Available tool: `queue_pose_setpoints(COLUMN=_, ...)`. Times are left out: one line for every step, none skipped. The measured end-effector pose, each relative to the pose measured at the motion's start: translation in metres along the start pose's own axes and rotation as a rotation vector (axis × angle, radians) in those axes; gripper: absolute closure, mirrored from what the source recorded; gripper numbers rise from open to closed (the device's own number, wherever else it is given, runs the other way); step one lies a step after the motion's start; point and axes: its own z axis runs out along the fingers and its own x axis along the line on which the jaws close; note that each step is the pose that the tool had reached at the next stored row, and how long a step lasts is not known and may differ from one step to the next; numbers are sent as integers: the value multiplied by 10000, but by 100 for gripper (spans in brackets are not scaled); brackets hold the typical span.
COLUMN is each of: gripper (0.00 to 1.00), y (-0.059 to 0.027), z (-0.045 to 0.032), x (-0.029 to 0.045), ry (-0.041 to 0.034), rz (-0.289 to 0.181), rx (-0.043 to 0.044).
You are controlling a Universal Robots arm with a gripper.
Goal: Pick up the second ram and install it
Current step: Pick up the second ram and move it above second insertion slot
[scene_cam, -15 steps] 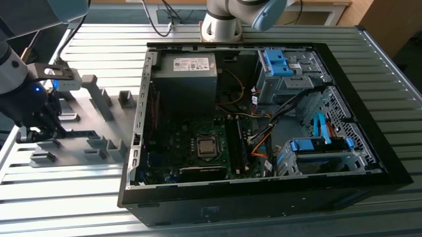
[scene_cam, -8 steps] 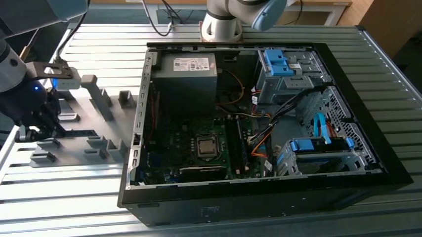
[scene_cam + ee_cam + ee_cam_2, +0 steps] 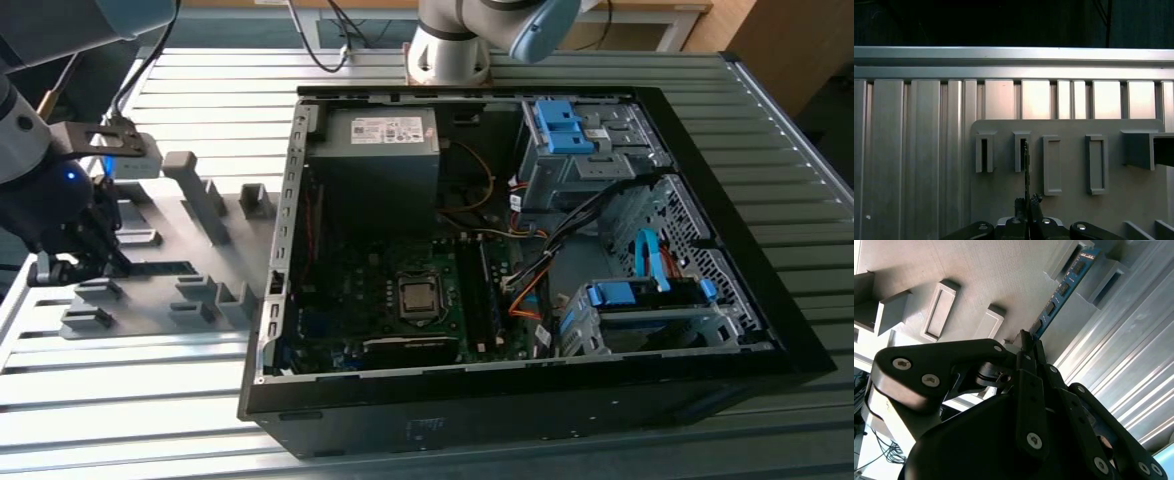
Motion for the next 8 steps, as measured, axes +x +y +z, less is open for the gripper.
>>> queue_pose_setpoints(gripper=86, y=0, z=-1, x=0, ry=1, rz=0, rx=-2)
queue_pose_setpoints(gripper=86, y=0, z=-2, x=0, ry=1, rz=0, rx=-2)
queue_pose_setpoints(gripper=86, y=0, z=-1, x=0, ry=1, rz=0, rx=-1)
queue_pose_setpoints(gripper=86, y=0, z=-2, x=0, ry=1, rz=0, rx=-1)
queue_pose_setpoints(gripper=86, y=0, z=-2, x=0, ry=1, rz=0, rx=-1)
queue_pose_setpoints(gripper=86, y=0, z=-2, x=0, ry=1, rz=0, rx=-2)
queue_pose_setpoints(gripper=86, y=0, z=-3, x=0, ry=1, rz=0, rx=-2)
queue_pose_setpoints(gripper=86, y=0, z=-6, x=0, ry=2, rz=0, rx=-3)
